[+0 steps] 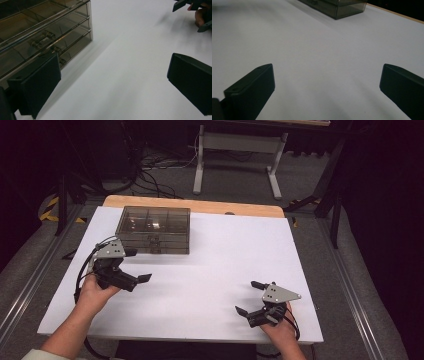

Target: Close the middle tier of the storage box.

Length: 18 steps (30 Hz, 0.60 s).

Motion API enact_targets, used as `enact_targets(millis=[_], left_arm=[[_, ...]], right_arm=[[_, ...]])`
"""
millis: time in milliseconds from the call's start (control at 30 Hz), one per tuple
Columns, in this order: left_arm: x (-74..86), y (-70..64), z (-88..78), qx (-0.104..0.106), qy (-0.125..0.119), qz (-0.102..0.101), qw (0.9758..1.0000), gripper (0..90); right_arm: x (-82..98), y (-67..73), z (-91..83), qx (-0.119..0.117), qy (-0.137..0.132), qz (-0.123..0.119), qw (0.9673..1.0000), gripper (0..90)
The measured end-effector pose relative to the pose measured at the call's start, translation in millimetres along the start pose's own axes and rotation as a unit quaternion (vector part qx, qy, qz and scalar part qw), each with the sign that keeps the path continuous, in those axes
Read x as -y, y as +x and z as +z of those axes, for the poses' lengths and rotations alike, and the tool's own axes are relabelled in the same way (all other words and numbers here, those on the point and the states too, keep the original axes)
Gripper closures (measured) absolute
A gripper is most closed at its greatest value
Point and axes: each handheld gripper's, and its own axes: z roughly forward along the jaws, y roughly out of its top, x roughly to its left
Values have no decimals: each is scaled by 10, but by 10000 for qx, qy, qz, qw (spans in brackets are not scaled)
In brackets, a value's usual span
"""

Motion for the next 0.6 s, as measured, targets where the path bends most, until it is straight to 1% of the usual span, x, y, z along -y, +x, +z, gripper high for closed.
enact_targets(millis=[33, 100, 200, 233, 267, 367, 500, 533, 567, 600], left_arm=[[40, -17, -16, -21, -85, 4, 10000, 0], [79, -32, -28, -22, -166, 7, 9999, 0], [150, -49, -39, 34, -152, -86, 9998, 0], [203, -55, -45, 58, -217, -161, 9996, 0], [203, -55, -45, 58, -217, -161, 9996, 0], [287, -61, -50, 58, -231, -278, 9993, 0], [405, -68, -47, 120, -473, -355, 9982, 0], [435, -79, -39, 150, -473, -388, 9980, 0], [457, -92, -33, 145, -455, -395, 9981, 0], [480, -105, -29, 108, -456, -346, 9983, 0]], right_arm=[[0, 1, -1, 4, 7, -4, 10000, 6], [0, 1, -2, 1, 6, -3, 10000, 6], [1, -1, -1, -3, 1, -8, 10000, 6], [0, -1, -1, 0, 6, -13, 10000, 6], [0, -1, -1, 0, 6, -13, 10000, 6], [0, -1, -2, -3, 6, -10, 10000, 5], [1, 0, -2, -6, 6, -8, 10000, 5], [1, 0, -3, -6, 6, -7, 10000, 6], [1, 0, -3, -8, 3, -6, 10000, 6], [1, -1, -3, -8, 3, -8, 10000, 6]])
